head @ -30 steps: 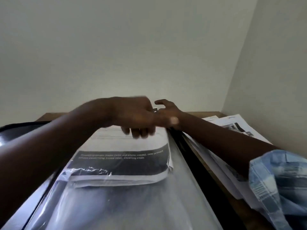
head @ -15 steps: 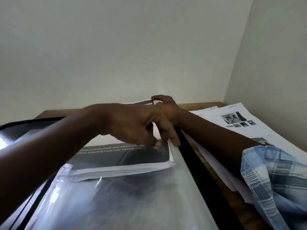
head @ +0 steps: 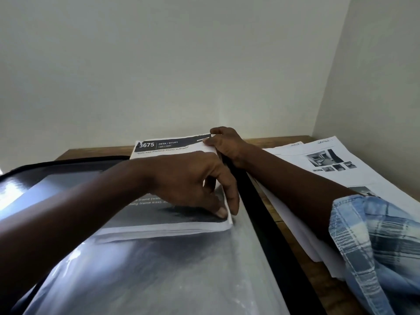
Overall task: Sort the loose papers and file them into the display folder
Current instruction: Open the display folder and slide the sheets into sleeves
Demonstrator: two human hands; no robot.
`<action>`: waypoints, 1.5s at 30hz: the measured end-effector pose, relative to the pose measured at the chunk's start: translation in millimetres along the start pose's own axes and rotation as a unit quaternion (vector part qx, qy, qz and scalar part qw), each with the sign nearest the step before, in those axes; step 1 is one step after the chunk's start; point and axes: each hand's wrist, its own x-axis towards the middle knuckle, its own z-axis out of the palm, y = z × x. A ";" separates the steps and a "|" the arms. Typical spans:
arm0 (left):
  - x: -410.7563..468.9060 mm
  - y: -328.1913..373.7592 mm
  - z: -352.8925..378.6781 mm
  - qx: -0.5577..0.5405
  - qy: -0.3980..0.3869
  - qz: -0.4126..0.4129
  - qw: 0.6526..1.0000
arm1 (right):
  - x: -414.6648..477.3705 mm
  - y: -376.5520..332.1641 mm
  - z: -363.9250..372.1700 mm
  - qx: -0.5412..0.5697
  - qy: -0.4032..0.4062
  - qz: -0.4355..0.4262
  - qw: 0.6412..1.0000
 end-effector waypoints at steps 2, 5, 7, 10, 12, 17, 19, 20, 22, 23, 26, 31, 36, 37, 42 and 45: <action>1.7 1.9 0.6 0.003 0.029 0.007 1.000 | -0.9 -3.2 -0.8 0.025 -0.008 -0.003 1.000; 0.9 1.4 0.8 -0.048 0.086 0.009 0.995 | -3.5 -12.8 -2.8 0.031 -0.025 0.001 0.999; 1.3 0.4 3.8 -0.050 0.133 0.009 0.990 | -3.4 -17.5 -5.0 0.019 -0.014 -0.007 1.000; 4.8 -0.2 4.4 -0.038 0.191 0.011 0.981 | -3.5 -20.0 -7.4 0.074 0.006 -0.017 0.997; 3.8 -0.8 -1.9 -0.030 0.212 -0.005 0.977 | -6.0 -21.6 -5.8 0.107 0.002 -0.020 0.994; -20.4 -43.6 -37.0 0.048 0.370 -0.154 0.915 | -7.3 -18.8 1.2 -0.002 -0.012 -0.034 0.999; -39.0 -72.0 -45.9 0.057 0.424 -0.224 0.876 | -8.4 -24.8 0.5 -0.027 -0.030 -0.018 0.999; -47.3 -86.4 -45.6 0.056 0.439 -0.256 0.859 | -10.7 -28.9 -1.4 -0.030 -0.044 -0.009 0.999; -60.3 -110.6 -39.1 0.057 0.446 -0.302 0.841 | -11.0 -34.6 -3.9 -0.030 -0.066 0.014 0.997; -63.4 -118.9 -34.6 0.058 0.438 -0.310 0.842 | -11.1 -36.5 -7.3 -0.034 -0.077 0.019 0.996; -65.2 -131.1 -28.0 0.038 0.417 -0.302 0.856 | -19.7 -45.4 -18.1 -0.038 -0.145 0.012 0.989; -27.3 -128.1 -52.1 -0.008 0.362 -0.276 0.891 | -19.6 -50.8 -36.8 -0.002 -0.258 0.011 0.966; 21.0 -135.9 -74.5 0.000 0.235 -0.330 0.914 | -14.2 -53.2 -42.1 -0.002 -0.221 0.058 0.973; 24.4 -139.5 -74.5 0.008 0.234 -0.334 0.913 | -16.8 -55.8 -43.9 -0.028 -0.215 0.068 0.974; 29.0 -143.3 -64.5 -0.047 0.259 -0.339 0.903 | -19.8 -55.4 -43.3 -0.021 -0.212 0.076 0.974; 27.6 -139.8 -58.6 -0.059 0.225 -0.348 0.908 | -20.7 -55.8 -39.9 0.017 -0.152 0.062 0.986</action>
